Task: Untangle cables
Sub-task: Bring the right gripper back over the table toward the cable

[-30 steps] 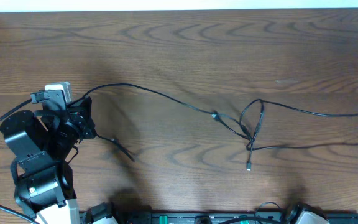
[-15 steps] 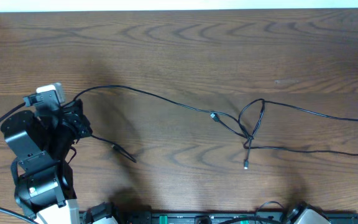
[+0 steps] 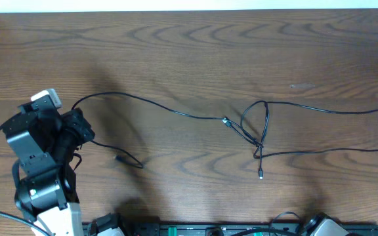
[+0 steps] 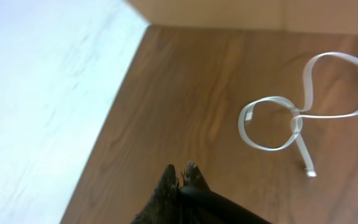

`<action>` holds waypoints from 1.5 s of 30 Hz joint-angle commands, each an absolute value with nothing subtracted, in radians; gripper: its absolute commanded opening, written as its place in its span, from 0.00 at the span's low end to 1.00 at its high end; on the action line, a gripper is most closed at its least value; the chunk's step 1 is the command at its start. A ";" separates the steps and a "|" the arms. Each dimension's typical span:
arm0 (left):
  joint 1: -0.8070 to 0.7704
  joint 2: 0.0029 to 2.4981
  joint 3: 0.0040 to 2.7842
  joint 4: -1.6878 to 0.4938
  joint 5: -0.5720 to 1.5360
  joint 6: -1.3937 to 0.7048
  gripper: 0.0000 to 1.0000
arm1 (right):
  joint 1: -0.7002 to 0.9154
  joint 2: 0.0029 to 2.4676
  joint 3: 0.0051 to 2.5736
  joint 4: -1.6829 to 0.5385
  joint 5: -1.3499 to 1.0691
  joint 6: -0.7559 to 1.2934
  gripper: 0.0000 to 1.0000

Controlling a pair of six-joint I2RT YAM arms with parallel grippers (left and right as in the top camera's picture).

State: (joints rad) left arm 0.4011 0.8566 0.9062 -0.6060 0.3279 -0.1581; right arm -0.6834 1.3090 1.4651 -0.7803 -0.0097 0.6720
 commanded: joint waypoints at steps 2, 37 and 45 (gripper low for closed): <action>0.455 0.900 0.898 -0.626 0.229 -0.328 0.07 | -0.686 1.325 1.477 -0.776 -0.109 0.619 0.01; 0.298 1.103 0.898 -0.492 1.143 0.149 0.08 | -0.144 1.681 1.477 -0.895 -0.652 -0.133 0.99; 0.298 1.103 0.898 -0.495 1.106 0.149 0.08 | 0.049 1.679 1.477 -1.047 -0.634 -0.381 0.99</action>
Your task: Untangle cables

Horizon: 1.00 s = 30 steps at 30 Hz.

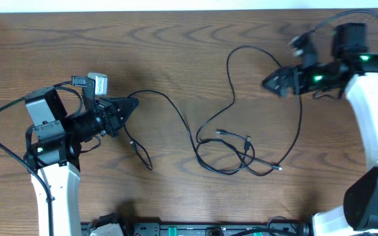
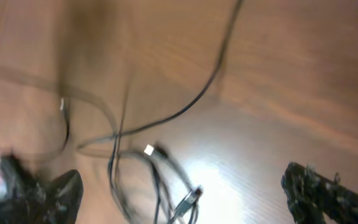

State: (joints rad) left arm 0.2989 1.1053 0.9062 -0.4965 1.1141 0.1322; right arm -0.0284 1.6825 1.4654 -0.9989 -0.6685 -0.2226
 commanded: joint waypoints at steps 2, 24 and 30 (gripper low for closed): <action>0.298 1.103 0.898 -0.495 1.106 0.149 0.08 | 0.095 1.680 1.477 -1.074 -0.579 -0.390 0.99; 0.298 1.103 0.898 -0.492 1.106 0.149 0.08 | 0.457 1.680 1.180 -0.982 -0.416 -0.343 0.45; 0.298 1.103 0.898 -0.492 1.106 0.149 0.08 | 0.493 1.680 1.119 -0.955 -0.380 -0.260 0.36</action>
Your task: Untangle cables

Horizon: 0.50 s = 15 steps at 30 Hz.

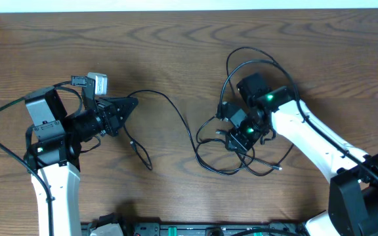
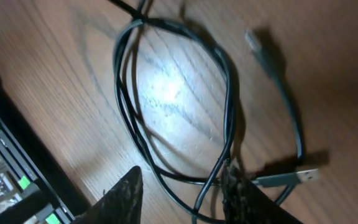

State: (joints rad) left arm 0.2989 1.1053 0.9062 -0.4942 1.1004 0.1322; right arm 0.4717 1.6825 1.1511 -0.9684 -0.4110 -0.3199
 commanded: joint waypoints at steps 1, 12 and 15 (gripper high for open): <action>0.298 1.103 0.898 -0.492 1.106 0.149 0.08 | 0.498 1.680 1.107 -0.945 -0.366 -0.240 0.36; 0.298 1.103 0.898 -0.492 1.106 0.149 0.08 | 0.503 1.680 0.996 -0.821 -0.327 -0.150 0.37; 0.297 1.103 0.898 -0.492 1.106 0.149 0.08 | 0.503 1.680 0.994 -0.818 -0.327 -0.150 0.38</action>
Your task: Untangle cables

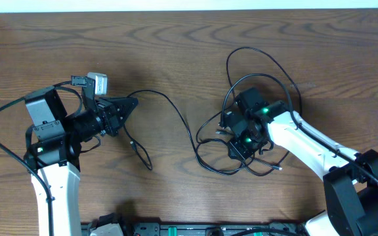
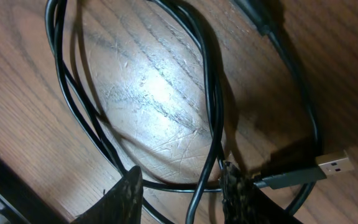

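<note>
A tangle of black cables (image 1: 241,154) lies in loops at the table's middle. My right gripper (image 1: 239,145) is down on it, open. In the right wrist view its fingers (image 2: 124,196) straddle several black strands (image 2: 213,118), one running up between them. A silver USB plug (image 2: 332,165) lies just right of the fingers. One black strand (image 1: 169,101) leads left to my left gripper (image 1: 131,103), which is held above the table and shut on it. A loose end (image 1: 134,147) hangs below that gripper.
A white cable shows at the right edge of the table. A black rail with green parts (image 1: 209,229) runs along the front edge. The left arm's own wiring loops around its base (image 1: 5,121).
My right gripper has come lower onto the tangle; the strands fill more of the wrist view and one now rises between the open fingers. The left arm is unchanged.
First the black cable lay stretched across the table with a knot in the middle, the left arm low at the left. Then the left gripper held one strand up, the right arm was at the back right, the cable bunched mid-table. Later the right gripper hung open over the tangle, now lower.
</note>
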`<action>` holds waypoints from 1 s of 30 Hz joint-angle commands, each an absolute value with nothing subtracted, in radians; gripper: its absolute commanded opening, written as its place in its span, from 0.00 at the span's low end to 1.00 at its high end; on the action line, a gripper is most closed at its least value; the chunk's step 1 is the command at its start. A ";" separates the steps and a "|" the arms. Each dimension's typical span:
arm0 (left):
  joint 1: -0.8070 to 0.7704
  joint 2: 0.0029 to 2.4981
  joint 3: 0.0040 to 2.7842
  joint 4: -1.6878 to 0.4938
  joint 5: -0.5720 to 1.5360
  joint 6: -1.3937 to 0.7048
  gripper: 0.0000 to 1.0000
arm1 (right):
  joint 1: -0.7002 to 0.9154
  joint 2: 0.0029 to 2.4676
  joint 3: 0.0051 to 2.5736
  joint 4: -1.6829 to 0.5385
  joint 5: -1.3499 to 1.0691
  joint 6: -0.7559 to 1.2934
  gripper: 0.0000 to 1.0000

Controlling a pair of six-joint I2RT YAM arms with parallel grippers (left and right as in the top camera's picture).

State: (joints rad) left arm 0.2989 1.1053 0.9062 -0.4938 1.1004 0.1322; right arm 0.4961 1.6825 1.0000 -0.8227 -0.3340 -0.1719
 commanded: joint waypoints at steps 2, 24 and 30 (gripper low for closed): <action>0.298 1.103 0.898 -0.492 1.106 0.149 0.08 | 0.503 1.680 0.993 -0.815 -0.325 -0.150 0.38; 0.297 1.103 0.898 -0.496 1.106 0.149 0.08 | 0.503 1.681 0.904 -0.731 -0.319 -0.150 0.33; 0.297 1.103 0.898 -0.496 1.106 0.149 0.08 | 0.503 1.680 0.882 -0.713 -0.319 -0.150 0.33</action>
State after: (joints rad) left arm 0.2989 1.1053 0.9062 -0.4965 1.1004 0.1326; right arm 0.4961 1.6821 0.8982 -0.7162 -0.3214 -0.1604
